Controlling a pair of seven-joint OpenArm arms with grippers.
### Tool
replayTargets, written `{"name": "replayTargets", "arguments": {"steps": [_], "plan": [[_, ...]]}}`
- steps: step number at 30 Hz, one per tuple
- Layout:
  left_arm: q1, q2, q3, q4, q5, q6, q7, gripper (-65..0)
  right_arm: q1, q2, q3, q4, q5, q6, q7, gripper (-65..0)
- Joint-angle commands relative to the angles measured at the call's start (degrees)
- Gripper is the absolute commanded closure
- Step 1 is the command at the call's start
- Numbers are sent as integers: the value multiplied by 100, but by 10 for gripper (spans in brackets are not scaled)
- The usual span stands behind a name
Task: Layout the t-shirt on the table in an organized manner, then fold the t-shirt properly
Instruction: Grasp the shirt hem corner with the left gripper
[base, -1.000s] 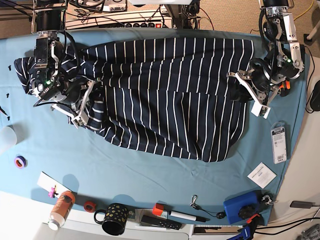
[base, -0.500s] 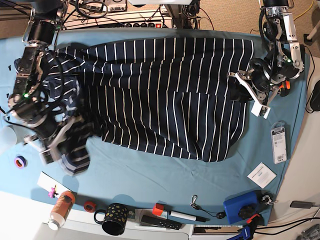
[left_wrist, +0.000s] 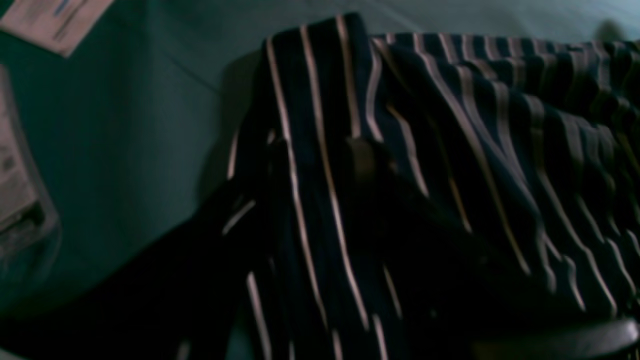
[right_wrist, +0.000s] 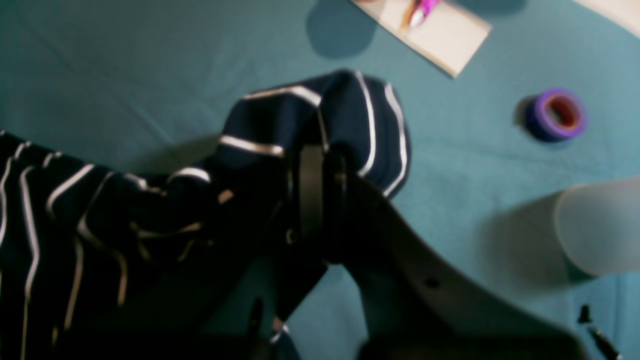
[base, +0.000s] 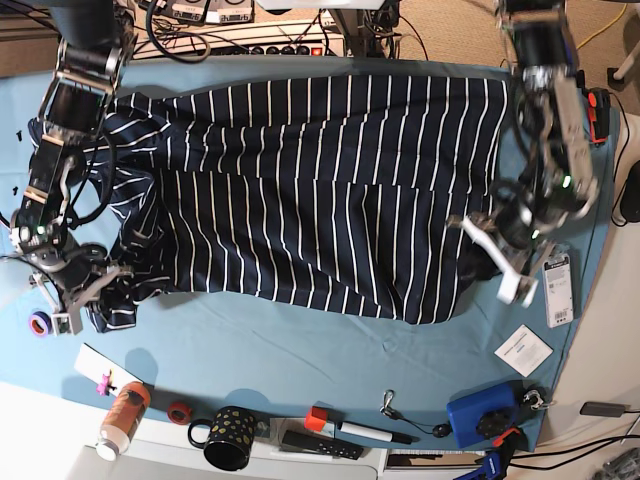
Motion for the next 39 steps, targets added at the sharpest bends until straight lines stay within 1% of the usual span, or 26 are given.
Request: {"name": "replayTargets", "arguments": {"steps": [1, 3, 4, 5, 7, 8, 9, 11, 12, 13, 16, 19, 21, 23, 25, 28, 31, 32, 34, 35, 37, 38, 39], "plan": [[-321, -35, 98, -175, 39, -81, -297, -204, 236, 114, 33, -37, 48, -24, 144, 0], [-761, -35, 341, -748, 398, -341, -568, -228, 374, 114, 33, -258, 46, -22, 146, 0], [-975, -33, 468, -1003, 579, -428, -603, -236, 428, 114, 33, -332, 46, -20, 144, 0], [-1185, -33, 603, -1248, 734, -474, -590, -236, 463, 116, 33, -389, 46, -11, 144, 0], [-1554, -33, 868, -1711, 1054, -461, -605, -236, 479, 116, 33, -428, 44, 22, 133, 0], [-1722, -33, 984, -1945, 1215, -409, -632, -236, 476, 114, 33, -428, 46, 44, 114, 0], [-1891, -33, 1084, -2179, 1344, -286, -669, -236, 476, 116, 33, -428, 46, 59, 85, 0], [-2203, -37, 1191, -2632, 1502, 50, -682, -237, 476, 116, 33, -428, 46, 61, 22, 0], [-2339, -46, 1191, -2835, 1491, 170, -680, -237, 476, 114, 33, -428, 46, 61, -11, 0], [-2455, -66, 1189, -3025, 1491, 199, -671, -237, 476, 114, 33, -428, 46, 61, -33, 0], [-2717, -96, 1187, -3451, 1491, 146, -431, -237, 476, 118, 33, -428, 44, 61, -52, 0], [-2850, -90, 1189, -3832, 1252, -275, -348, -236, 476, 116, 33, -428, 48, 59, -48, 0], [-2883, -83, 1191, -4127, 981, -483, -299, -236, 476, 116, 33, -428, 48, 59, -48, 0], [-2879, -81, 1191, -4347, 835, -623, -179, -236, 476, 116, 33, -426, 46, 61, -52, 0], [-2868, -98, 1189, -4428, 839, -586, -205, -236, 476, 116, 33, -426, 48, 61, -48, 0], [-2909, -157, 1180, -4424, 800, -321, -374, -236, 476, 116, 33, -426, 2, 61, -72, 0], [-3027, -188, 1180, -4426, 581, -389, -319, -236, 476, 116, 33, -426, -76, 59, -96, 0], [-3062, -166, 1182, -4428, 586, -461, -240, -230, 476, 116, 33, -426, -76, 59, -96, 0], [-3073, -111, 1182, -4428, 588, -470, -109, -204, 476, 114, 33, -426, -74, 59, -92, 0], [-3051, -79, 1182, -4435, 612, -463, -109, -174, 476, 114, 33, -426, -74, 59, -92, 0], [-3012, -44, 1182, -4452, 721, -463, -208, -84, 476, 114, 33, -426, -79, 59, -90, 0], [-3001, -52, 1182, -4454, 802, -448, -341, -31, 476, 116, 33, -426, -79, 61, -92, 0], [-2994, -79, 1180, -4454, 903, -404, -494, 0, 476, 116, 33, -426, -94, 59, -85, 0]]}}
